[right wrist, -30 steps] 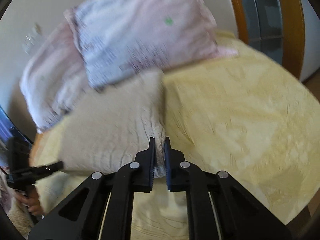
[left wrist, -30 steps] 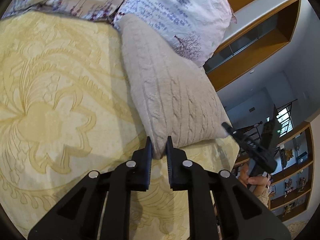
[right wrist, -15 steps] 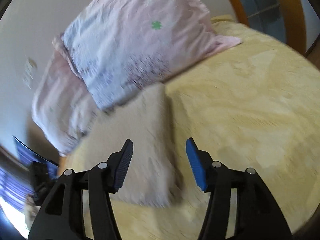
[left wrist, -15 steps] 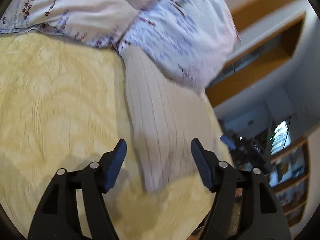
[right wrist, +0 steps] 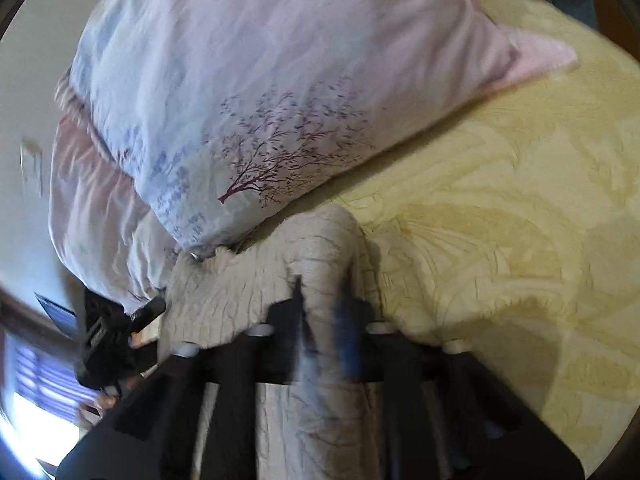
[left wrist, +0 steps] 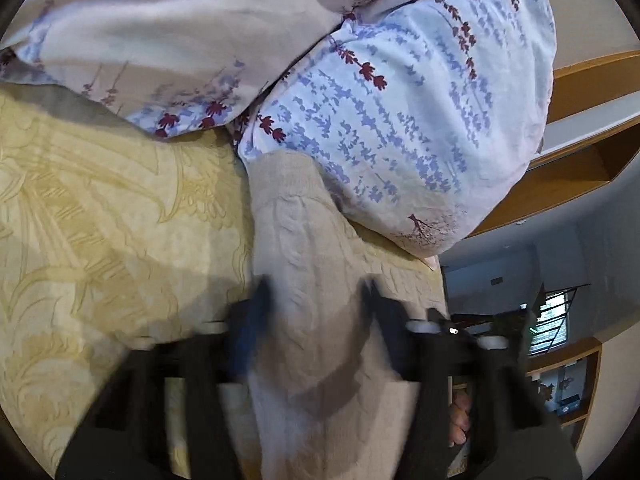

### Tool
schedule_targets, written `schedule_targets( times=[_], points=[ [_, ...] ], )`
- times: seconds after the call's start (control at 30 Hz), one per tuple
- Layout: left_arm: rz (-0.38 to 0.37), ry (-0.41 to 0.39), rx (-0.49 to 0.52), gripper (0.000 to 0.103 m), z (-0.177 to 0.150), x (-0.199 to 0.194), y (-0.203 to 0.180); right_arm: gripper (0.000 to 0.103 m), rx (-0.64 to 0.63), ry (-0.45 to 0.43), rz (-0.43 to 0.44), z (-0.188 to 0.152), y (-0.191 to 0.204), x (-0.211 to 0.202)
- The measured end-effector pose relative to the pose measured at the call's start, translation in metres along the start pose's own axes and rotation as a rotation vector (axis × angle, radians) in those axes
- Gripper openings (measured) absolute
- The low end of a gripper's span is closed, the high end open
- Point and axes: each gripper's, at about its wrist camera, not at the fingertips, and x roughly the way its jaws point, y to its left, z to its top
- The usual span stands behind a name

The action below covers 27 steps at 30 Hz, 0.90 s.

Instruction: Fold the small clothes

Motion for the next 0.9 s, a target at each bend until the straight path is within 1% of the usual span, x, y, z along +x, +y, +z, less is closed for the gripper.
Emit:
schedule_targets(
  times=[0.07,0.13,0.17,0.23,0.27,0.33,0.4,0.43,0.5,0.53,0.57,0.6,0.63,0.67,0.7,0.73,0.8,0.83,0.87,0.9],
  points=[
    [-0.005,-0.026,0.031,0.016,0.001,-0.001,-0.002,0.010,-0.069,-0.089,-0.008,0.000,0.010,-0.016],
    [0.009,-0.060,0.066,0.008,0.000,-0.005,-0.002,0.009,-0.104,-0.143,-0.046,0.000,0.014,-0.025],
    [0.020,-0.067,0.073,0.007,0.001,-0.006,-0.002,0.009,-0.111,-0.141,-0.085,0.001,0.013,-0.023],
    [0.045,-0.070,0.086,0.007,0.000,-0.004,-0.003,0.009,-0.100,-0.094,-0.140,0.002,0.005,-0.010],
    [0.069,-0.071,0.103,0.007,-0.002,-0.001,-0.004,0.009,-0.096,-0.059,-0.190,0.001,0.000,0.001],
    [0.107,-0.081,0.135,0.007,-0.005,0.003,-0.008,0.009,-0.107,-0.030,-0.253,0.000,-0.002,0.016],
    [0.154,-0.091,0.168,0.007,-0.007,0.009,-0.012,0.010,-0.116,-0.030,-0.279,0.000,0.001,0.020],
    [0.161,-0.090,0.173,0.008,-0.004,0.014,-0.015,0.010,-0.129,-0.021,-0.298,0.002,0.005,0.022],
    [0.151,-0.095,0.165,0.011,-0.005,0.012,-0.017,0.011,-0.132,-0.014,-0.300,0.003,0.008,0.018],
    [0.140,-0.095,0.153,0.017,-0.006,0.009,-0.017,0.014,-0.120,-0.017,-0.284,0.002,0.008,0.014],
    [0.123,-0.096,0.140,0.025,-0.008,0.002,-0.016,0.023,-0.094,-0.028,-0.254,-0.001,0.007,0.001],
    [0.112,-0.099,0.136,0.030,-0.013,-0.008,-0.016,0.030,-0.083,-0.033,-0.240,-0.003,0.009,-0.002],
    [0.102,-0.102,0.137,0.044,-0.018,-0.015,-0.016,0.042,-0.072,-0.039,-0.222,-0.007,0.008,-0.011],
    [0.094,-0.106,0.146,0.053,-0.025,-0.026,-0.015,0.048,-0.063,-0.047,-0.199,-0.013,0.005,-0.021],
    [0.088,-0.105,0.155,0.056,-0.031,-0.033,-0.016,0.048,-0.061,-0.045,-0.176,-0.021,0.003,-0.029],
    [0.078,-0.100,0.166,0.062,-0.036,-0.038,-0.017,0.048,-0.058,-0.041,-0.166,-0.025,0.001,-0.032],
    [0.055,-0.071,0.184,0.068,-0.053,-0.046,-0.020,0.048,-0.045,-0.020,-0.130,-0.038,-0.003,-0.039],
    [0.045,-0.057,0.187,0.069,-0.059,-0.046,-0.020,0.047,-0.041,-0.011,-0.120,-0.043,-0.006,-0.043],
    [0.029,-0.037,0.189,0.070,-0.065,-0.043,-0.024,0.039,-0.049,-0.004,-0.121,-0.050,-0.005,-0.044],
    [0.018,-0.024,0.192,0.070,-0.070,-0.043,-0.024,0.023,-0.066,-0.006,-0.130,-0.055,-0.006,-0.045]
  ],
)
